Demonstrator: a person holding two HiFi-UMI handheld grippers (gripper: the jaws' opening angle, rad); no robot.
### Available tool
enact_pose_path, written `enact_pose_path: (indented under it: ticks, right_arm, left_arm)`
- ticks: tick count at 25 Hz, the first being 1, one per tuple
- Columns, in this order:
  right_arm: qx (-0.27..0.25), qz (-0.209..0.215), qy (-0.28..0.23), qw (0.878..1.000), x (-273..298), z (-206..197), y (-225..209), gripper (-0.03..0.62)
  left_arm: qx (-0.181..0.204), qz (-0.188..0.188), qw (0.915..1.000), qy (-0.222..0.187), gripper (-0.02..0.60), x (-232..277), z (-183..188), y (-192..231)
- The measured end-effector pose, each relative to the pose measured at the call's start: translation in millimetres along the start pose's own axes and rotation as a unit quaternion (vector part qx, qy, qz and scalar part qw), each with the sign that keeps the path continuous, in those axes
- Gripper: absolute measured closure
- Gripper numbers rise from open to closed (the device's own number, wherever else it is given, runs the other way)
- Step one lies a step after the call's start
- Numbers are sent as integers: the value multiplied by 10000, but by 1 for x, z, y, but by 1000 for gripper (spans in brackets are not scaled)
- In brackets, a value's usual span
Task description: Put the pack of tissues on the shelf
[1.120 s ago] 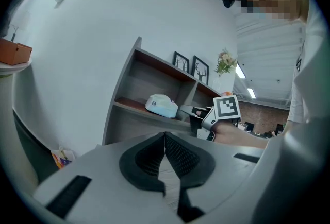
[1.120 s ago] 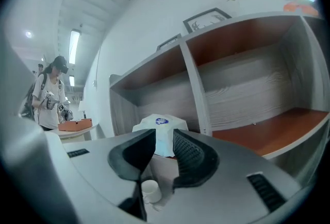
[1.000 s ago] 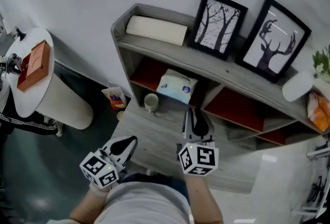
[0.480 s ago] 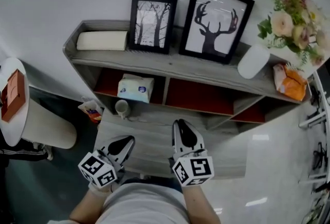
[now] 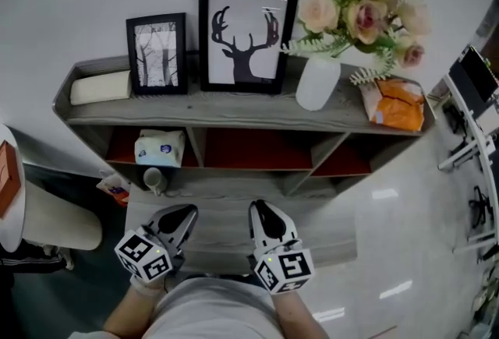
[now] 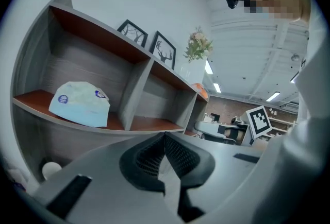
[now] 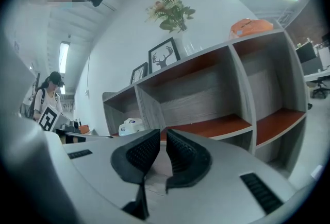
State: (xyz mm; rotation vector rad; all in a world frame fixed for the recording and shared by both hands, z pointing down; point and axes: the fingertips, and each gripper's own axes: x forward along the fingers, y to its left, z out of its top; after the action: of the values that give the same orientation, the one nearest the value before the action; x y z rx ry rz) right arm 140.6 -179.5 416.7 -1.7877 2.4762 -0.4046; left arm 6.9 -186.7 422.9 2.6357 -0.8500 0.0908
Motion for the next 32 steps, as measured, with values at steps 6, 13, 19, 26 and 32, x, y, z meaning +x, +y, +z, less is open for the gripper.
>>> enact_pose_path:
  ticks: [6, 13, 19, 26, 32]
  right_arm:
    - [63, -82, -4, 9999, -17, -3, -21, 545]
    - [129, -177, 9, 9998, -28, -5, -43, 545]
    - [122, -208, 55, 9997, -30, -9, -52, 545]
    - [155, -208, 35, 9997, -27, -8, -54, 545]
    - [134, -203, 37, 9997, -22, -8, -48, 545]
  left_arm:
    - [67, -186, 9997, 118, 565, 27, -6, -18]
    - [86, -317, 9992, 244, 565, 51, -14, -36]
    - [83, -355, 9989, 291, 565, 59, -15, -43]
    - [100, -337, 9990, 273, 565, 62, -14, -38]
    - [108, -374, 9988, 300, 565, 58, -14, -33]
